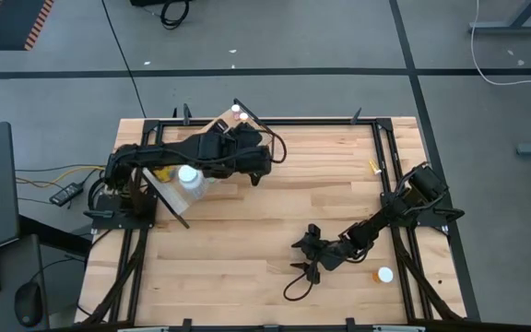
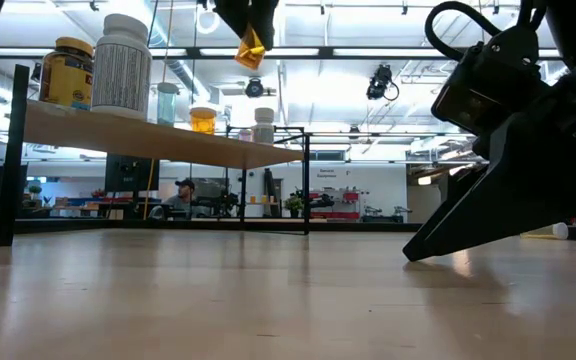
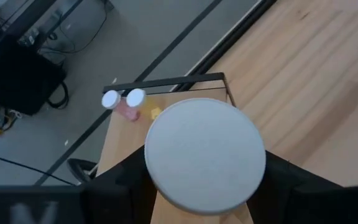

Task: Pick and place medicine bottles onto shelf by color
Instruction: Put the top orange pill bottle on the shelf

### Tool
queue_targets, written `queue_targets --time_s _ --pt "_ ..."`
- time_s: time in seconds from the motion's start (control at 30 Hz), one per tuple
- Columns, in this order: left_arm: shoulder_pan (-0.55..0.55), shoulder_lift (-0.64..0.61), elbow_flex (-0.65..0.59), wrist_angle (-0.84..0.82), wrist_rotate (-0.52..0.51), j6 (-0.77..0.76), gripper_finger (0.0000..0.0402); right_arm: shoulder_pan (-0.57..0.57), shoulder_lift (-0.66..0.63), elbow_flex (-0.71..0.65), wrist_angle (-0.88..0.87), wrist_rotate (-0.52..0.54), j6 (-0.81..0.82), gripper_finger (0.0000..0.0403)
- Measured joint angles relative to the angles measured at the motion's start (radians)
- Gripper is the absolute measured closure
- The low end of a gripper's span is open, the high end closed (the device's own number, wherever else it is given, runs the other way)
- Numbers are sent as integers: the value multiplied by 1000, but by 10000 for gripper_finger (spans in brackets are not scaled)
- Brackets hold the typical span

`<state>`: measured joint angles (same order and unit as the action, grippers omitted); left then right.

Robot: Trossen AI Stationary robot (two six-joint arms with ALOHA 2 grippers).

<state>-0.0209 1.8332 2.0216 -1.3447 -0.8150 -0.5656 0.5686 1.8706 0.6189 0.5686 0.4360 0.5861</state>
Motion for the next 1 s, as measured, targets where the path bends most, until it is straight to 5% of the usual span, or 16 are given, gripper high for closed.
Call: queue_targets --time_s 0.17,0.43,0.8,1.0 --pt "-7 -1 -14 15 -1 -11 206 11 0 0 0 12 0 95" --pt "-22 -65 -224 91 -33 -43 208 26 1 0 -9 35 13 95" --pt "-22 -327 -613 498 -15 -44 207 26 1 0 -12 41 21 95" --pt "5 -375 -683 535 23 -53 207 26 1 0 -8 42 21 95"
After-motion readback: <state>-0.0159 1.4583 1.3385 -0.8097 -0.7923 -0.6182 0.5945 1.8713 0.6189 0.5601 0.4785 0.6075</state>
